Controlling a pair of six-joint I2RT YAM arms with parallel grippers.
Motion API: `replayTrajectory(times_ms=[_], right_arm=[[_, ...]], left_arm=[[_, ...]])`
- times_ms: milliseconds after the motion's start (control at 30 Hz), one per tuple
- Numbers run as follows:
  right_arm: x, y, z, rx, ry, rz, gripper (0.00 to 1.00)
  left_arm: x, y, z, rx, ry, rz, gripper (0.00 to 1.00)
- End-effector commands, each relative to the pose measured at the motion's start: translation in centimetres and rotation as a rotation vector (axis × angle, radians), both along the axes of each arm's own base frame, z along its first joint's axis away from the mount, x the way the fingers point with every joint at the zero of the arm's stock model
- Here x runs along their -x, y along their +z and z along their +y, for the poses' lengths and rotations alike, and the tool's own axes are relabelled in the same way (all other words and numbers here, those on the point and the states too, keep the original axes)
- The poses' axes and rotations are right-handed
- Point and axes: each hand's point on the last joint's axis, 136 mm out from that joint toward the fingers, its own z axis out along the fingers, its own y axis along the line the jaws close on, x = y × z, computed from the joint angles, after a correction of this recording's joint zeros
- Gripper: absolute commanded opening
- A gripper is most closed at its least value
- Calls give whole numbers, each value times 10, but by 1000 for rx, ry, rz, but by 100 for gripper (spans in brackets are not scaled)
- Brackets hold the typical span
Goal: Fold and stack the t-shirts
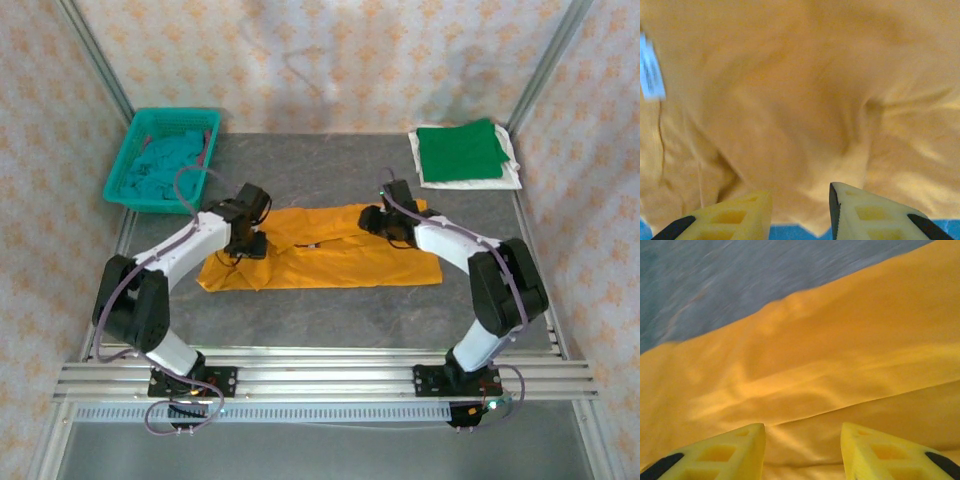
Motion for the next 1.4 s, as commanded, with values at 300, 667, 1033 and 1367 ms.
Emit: replayTrajectory(times_ms=[300, 667, 1033, 1367], right_arm=[[48, -26, 111, -205, 240, 86, 41], [43, -23, 99, -125, 219, 49, 41], [43, -26, 100, -132, 213, 60, 41], [51, -22, 122, -125, 274, 71, 41]], left_arm=[[55, -49, -9, 201, 251, 89, 34], [43, -46, -20, 214, 222, 83, 33], [41, -51, -16, 184, 221, 83, 19], [41, -20, 2, 120, 233, 21, 0]])
